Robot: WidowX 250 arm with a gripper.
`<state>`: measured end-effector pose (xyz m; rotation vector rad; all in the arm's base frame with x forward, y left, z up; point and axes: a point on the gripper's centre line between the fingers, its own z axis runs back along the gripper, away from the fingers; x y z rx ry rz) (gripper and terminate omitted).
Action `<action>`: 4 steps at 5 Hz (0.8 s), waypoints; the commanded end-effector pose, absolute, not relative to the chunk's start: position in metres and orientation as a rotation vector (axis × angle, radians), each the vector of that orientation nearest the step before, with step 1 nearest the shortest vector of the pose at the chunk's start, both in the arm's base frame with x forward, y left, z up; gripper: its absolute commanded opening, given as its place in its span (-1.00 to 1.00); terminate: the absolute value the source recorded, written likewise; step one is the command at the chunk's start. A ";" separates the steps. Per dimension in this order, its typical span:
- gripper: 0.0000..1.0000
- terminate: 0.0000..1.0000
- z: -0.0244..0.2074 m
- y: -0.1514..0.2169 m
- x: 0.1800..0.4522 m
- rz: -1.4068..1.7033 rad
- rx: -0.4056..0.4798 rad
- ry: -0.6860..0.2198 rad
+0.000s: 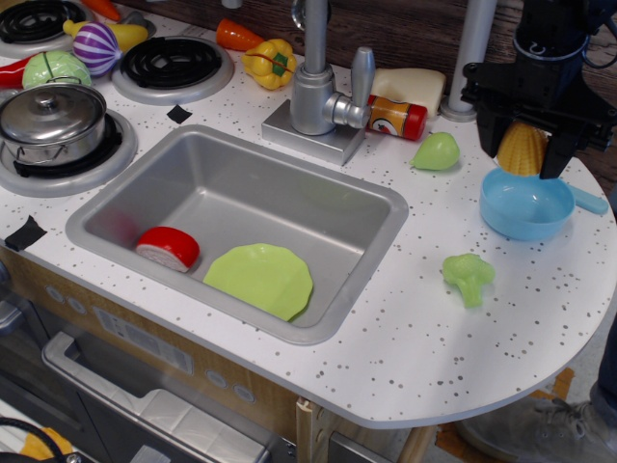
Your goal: Put corn into bowl
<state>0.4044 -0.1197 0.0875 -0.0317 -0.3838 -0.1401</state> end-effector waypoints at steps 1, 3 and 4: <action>-1.00 -1.00 0.094 -0.117 0.432 -0.204 -0.021 -0.527; 1.00 -1.00 0.083 -0.111 0.438 -0.235 -0.102 -0.532; 1.00 1.00 0.083 -0.111 0.438 -0.235 -0.102 -0.532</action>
